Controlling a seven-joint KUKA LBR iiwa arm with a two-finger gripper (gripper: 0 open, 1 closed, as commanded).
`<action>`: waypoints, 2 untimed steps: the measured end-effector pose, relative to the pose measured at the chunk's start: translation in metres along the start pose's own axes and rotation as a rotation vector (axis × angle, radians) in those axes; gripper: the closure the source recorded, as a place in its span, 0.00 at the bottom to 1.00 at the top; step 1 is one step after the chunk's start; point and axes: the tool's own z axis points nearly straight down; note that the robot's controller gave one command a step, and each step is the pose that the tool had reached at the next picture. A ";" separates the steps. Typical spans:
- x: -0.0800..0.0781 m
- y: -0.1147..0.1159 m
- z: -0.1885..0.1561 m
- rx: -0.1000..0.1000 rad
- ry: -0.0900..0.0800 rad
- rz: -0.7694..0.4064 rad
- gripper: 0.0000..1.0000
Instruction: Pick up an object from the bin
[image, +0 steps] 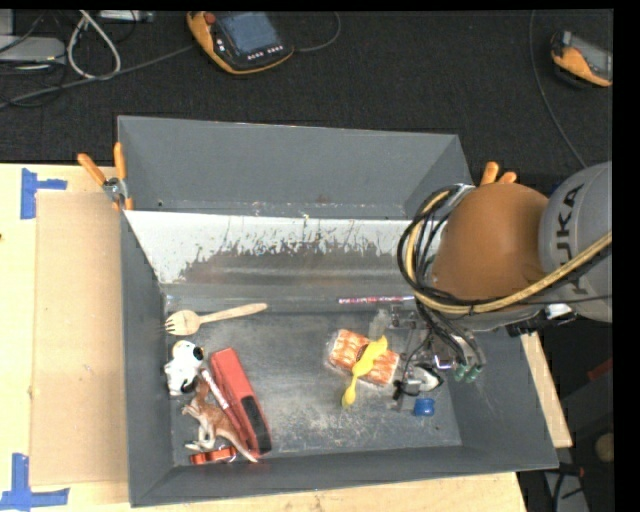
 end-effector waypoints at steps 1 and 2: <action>0.000 0.000 0.000 0.000 0.000 0.000 0.00; -0.005 -0.004 0.056 -0.001 -0.005 0.055 0.00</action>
Offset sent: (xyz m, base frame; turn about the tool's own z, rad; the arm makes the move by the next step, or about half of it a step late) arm 0.0048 -0.0066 -0.0792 0.0785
